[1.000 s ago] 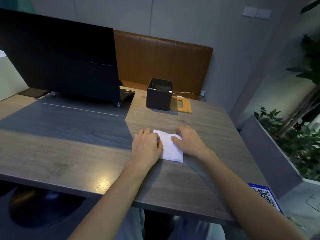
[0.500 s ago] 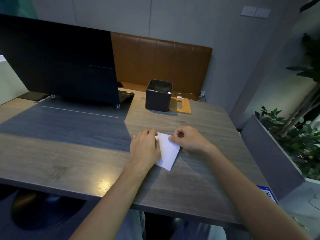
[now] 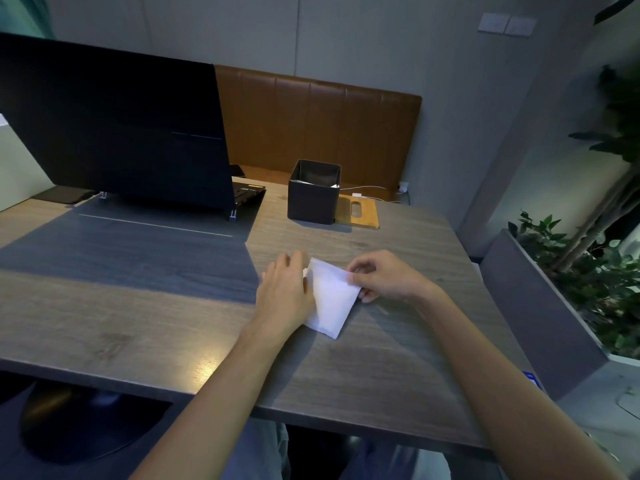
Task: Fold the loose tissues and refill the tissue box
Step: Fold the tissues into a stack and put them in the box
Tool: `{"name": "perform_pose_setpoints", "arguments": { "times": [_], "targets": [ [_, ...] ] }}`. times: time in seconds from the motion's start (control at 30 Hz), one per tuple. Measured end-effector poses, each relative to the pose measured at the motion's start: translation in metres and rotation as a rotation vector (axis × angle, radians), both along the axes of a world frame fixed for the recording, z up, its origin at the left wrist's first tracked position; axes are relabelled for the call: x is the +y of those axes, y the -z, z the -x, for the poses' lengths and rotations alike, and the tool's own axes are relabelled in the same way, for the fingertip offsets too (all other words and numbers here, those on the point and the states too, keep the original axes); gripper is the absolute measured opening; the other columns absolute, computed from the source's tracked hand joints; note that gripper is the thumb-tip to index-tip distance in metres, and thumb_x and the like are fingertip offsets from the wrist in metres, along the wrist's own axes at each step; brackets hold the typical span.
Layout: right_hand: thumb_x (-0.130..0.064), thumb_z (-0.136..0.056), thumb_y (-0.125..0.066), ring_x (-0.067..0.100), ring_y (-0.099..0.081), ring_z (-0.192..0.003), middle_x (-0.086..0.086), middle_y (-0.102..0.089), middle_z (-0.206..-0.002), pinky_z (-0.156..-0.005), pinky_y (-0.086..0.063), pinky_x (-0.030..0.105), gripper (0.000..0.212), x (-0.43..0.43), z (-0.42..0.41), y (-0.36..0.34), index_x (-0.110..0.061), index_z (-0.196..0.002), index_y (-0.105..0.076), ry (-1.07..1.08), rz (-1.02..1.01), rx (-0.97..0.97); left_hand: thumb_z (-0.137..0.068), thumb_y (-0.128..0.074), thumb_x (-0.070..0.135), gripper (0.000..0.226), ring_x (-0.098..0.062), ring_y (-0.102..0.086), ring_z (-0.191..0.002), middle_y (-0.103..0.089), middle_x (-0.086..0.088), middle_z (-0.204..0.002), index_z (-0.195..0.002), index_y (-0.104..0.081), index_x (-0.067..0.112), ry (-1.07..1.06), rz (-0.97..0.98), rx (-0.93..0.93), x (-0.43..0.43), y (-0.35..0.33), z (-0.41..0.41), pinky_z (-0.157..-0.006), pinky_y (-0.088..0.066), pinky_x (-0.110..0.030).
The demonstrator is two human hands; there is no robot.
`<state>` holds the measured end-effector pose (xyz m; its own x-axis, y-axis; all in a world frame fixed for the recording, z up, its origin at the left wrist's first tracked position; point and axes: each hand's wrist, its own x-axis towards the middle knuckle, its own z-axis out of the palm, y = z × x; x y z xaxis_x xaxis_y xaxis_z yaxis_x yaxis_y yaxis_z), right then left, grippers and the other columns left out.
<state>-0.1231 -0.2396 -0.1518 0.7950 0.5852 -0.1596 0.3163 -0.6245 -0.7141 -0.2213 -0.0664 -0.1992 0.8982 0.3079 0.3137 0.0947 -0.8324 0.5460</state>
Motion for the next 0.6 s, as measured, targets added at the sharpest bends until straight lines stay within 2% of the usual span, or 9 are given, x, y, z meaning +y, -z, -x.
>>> {"name": "perform_pose_setpoints", "arguments": {
  "times": [0.1, 0.17, 0.27, 0.37, 0.4, 0.5, 0.6],
  "targets": [
    [-0.022, -0.1, -0.06, 0.013, -0.066, -0.093, -0.002, -0.068, -0.105, -0.067, -0.055, 0.019, 0.016, -0.005, -0.004, -0.005, -0.017, -0.109, -0.072, 0.052, -0.065, -0.13, -0.101, -0.051, 0.024, 0.044, -0.017, -0.05, -0.122, -0.052, -0.001, -0.137, -0.144, -0.042, 0.025, 0.045, 0.298, 0.056, 0.005, -0.009, -0.014, -0.099, -0.046, -0.038],
    [-0.025, -0.101, -0.059, 0.011, -0.061, -0.1, -0.007, -0.068, -0.107, -0.079, -0.051, 0.022, 0.018, -0.009, -0.01, -0.009, -0.021, -0.112, -0.073, 0.102, -0.064, -0.241, -0.102, -0.054, 0.03, 0.048, -0.017, -0.054, -0.118, -0.057, 0.0, -0.131, -0.147, -0.039, 0.028, 0.082, 0.476, 0.118, 0.01, -0.016, -0.027, -0.1, -0.048, -0.042],
    [-0.024, -0.1, -0.061, 0.011, -0.058, -0.102, -0.007, -0.067, -0.109, -0.086, -0.048, 0.025, 0.021, -0.016, -0.02, -0.011, -0.021, -0.116, -0.074, 0.192, -0.09, -0.295, -0.097, -0.063, 0.04, 0.056, -0.015, -0.057, -0.109, -0.059, 0.005, -0.118, -0.146, -0.038, 0.03, 0.178, 0.546, 0.23, 0.011, -0.024, -0.046, -0.093, -0.051, -0.038],
    [-0.021, -0.098, -0.063, 0.008, -0.059, -0.094, -0.01, -0.067, -0.103, -0.077, -0.046, 0.016, 0.021, -0.024, -0.028, -0.009, -0.02, -0.115, -0.075, 0.236, -0.13, -0.311, -0.093, -0.068, 0.045, 0.059, -0.011, -0.053, -0.107, -0.053, 0.01, -0.119, -0.143, -0.043, 0.03, 0.271, 0.538, 0.338, 0.001, -0.028, -0.065, -0.081, -0.049, -0.029],
    [-0.02, -0.098, -0.064, 0.006, -0.059, -0.093, -0.012, -0.067, -0.101, -0.075, -0.046, 0.014, 0.02, -0.026, -0.029, -0.008, -0.02, -0.114, -0.075, 0.237, -0.142, -0.317, -0.091, -0.07, 0.047, 0.061, -0.012, -0.052, -0.109, -0.051, 0.01, -0.122, -0.143, -0.042, 0.03, 0.29, 0.527, 0.362, -0.003, -0.028, -0.071, -0.082, -0.047, -0.029],
    [-0.018, -0.096, -0.066, 0.006, -0.062, -0.094, -0.014, -0.069, -0.098, -0.079, -0.051, 0.017, 0.017, -0.032, -0.034, -0.005, -0.022, -0.109, -0.077, 0.234, -0.164, -0.318, -0.087, -0.075, 0.047, 0.067, -0.017, -0.053, -0.119, -0.051, 0.006, -0.134, -0.143, -0.041, 0.032, 0.309, 0.569, 0.309, -0.01, -0.024, -0.089, -0.094, -0.05, -0.035],
    [-0.02, -0.095, -0.068, 0.008, -0.063, -0.095, -0.014, -0.071, -0.097, -0.08, -0.052, 0.022, 0.013, -0.034, -0.04, -0.003, -0.026, -0.102, -0.078, 0.248, -0.193, -0.312, -0.093, -0.071, 0.034, 0.039, -0.017, -0.057, -0.113, -0.057, 0.002, -0.128, -0.127, -0.054, 0.035, 0.297, 0.72, 0.113, -0.013, -0.014, -0.1, -0.086, -0.053, -0.031]
  ]
}}
